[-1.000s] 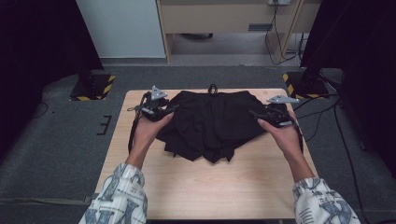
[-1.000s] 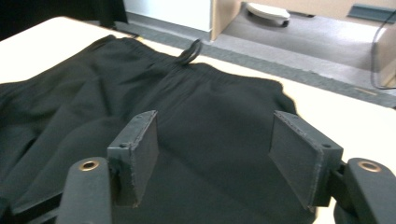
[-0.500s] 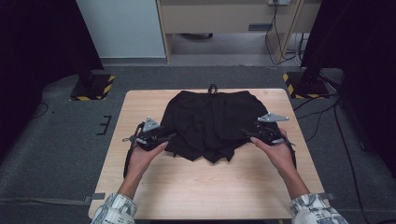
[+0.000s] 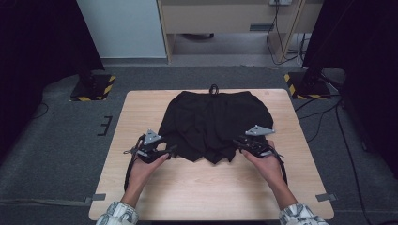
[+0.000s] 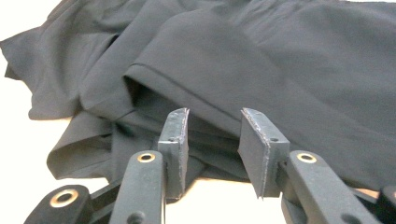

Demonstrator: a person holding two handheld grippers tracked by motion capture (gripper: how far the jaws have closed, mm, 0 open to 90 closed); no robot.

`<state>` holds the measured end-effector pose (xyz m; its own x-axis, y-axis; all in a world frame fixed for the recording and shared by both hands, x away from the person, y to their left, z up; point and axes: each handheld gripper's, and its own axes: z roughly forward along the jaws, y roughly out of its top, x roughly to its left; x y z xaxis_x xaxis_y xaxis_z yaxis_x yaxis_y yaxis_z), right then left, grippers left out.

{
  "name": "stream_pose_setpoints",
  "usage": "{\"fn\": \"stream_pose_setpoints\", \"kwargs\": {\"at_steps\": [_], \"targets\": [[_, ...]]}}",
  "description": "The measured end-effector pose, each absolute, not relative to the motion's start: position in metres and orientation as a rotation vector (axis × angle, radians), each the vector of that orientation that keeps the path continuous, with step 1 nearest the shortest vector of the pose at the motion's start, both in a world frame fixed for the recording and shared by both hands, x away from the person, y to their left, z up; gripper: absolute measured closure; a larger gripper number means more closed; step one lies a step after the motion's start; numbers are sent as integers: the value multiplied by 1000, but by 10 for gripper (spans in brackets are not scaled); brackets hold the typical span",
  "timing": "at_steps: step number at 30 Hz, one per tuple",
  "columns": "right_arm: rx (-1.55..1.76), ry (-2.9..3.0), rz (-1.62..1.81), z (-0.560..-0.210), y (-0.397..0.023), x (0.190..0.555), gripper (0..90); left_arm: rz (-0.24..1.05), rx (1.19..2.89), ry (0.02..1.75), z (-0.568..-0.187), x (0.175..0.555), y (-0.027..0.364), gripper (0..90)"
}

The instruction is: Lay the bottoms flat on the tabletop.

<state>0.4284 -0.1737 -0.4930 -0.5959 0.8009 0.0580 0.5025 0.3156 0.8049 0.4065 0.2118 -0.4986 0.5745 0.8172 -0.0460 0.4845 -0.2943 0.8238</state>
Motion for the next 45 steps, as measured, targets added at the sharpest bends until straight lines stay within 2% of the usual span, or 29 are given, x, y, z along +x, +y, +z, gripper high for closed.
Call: {"fn": "stream_pose_setpoints", "kwargs": {"at_steps": [2, 5, 9, 12, 15, 16, 17, 18, 19, 20, 23, 24, 26, 28, 33, 36, 38, 39, 40, 41, 42, 44, 45], "targets": [[1157, 2244, 1179, -495, -168, 429, 587, 485, 1966, 1046, -503, 407, 209, 303], [1154, 2238, 1172, -496, -158, 428, 453, 484, 1992, 1047, -509, 408, 205, 277], [1122, 2240, 1215, -494, -145, 424, 418, 490, 2012, 1039, -514, 407, 197, 252], [1081, 2232, 1201, -491, -133, 424, 325, 505, 2034, 1048, -519, 409, 195, 238], [1061, 2228, 1186, -490, -124, 427, 334, 506, 2042, 1054, -523, 411, 194, 241], [1048, 2223, 1139, -491, -117, 431, 517, 507, 2047, 1050, -525, 414, 193, 261], [1048, 2223, 1139, -491, -117, 431, 517, 507, 2047, 1050, -525, 414, 193, 280], [1071, 2210, 1102, -493, -115, 436, 727, 524, 2069, 1041, -527, 416, 191, 327], [1071, 2210, 1102, -493, -115, 436, 727, 524, 2069, 1041, -527, 416, 191, 359], [1095, 2207, 1095, -494, -118, 439, 874, 525, 2081, 1039, -528, 418, 190, 405], [1122, 2194, 1108, -494, -125, 440, 883, 509, 2102, 1024, -527, 421, 189, 614], [1134, 2187, 1105, -492, -135, 437, 884, 507, 2115, 1014, -527, 423, 188, 723], [1150, 2174, 1100, -490, -150, 434, 884, 492, 2127, 1016, -526, 423, 186, 819], [1173, 2149, 1091, -488, -168, 432, 884, 504, 2143, 1021, -522, 420, 187, 841], [1242, 2103, 1051, -487, -208, 431, 885, 531, 2176, 1023, -515, 404, 205, 843], [1286, 2083, 1022, -490, -229, 431, 884, 524, 2160, 1076, -516, 395, 230, 841], [1356, 2061, 1017, -496, -250, 430, 859, 512, 2140, 1093, -519, 388, 247, 808], [1356, 2061, 1017, -496, -250, 430, 859, 512, 2140, 1093, -519, 388, 247, 768], [1370, 2038, 1053, -495, -255, 425, 770, 531, 2115, 1106, -519, 385, 253, 677], [1370, 2038, 1053, -495, -255, 425, 770, 545, 2089, 1122, -518, 384, 256, 677], [1360, 2028, 1063, -493, -255, 421, 735, 553, 2051, 1135, -514, 383, 258, 566], [1326, 2037, 1096, -484, -251, 413, 600, 569, 1970, 1145, -505, 381, 258, 449], [1326, 2037, 1096, -484, -251, 413, 600, 569, 1970, 1145, -505, 381, 258, 415]]}}
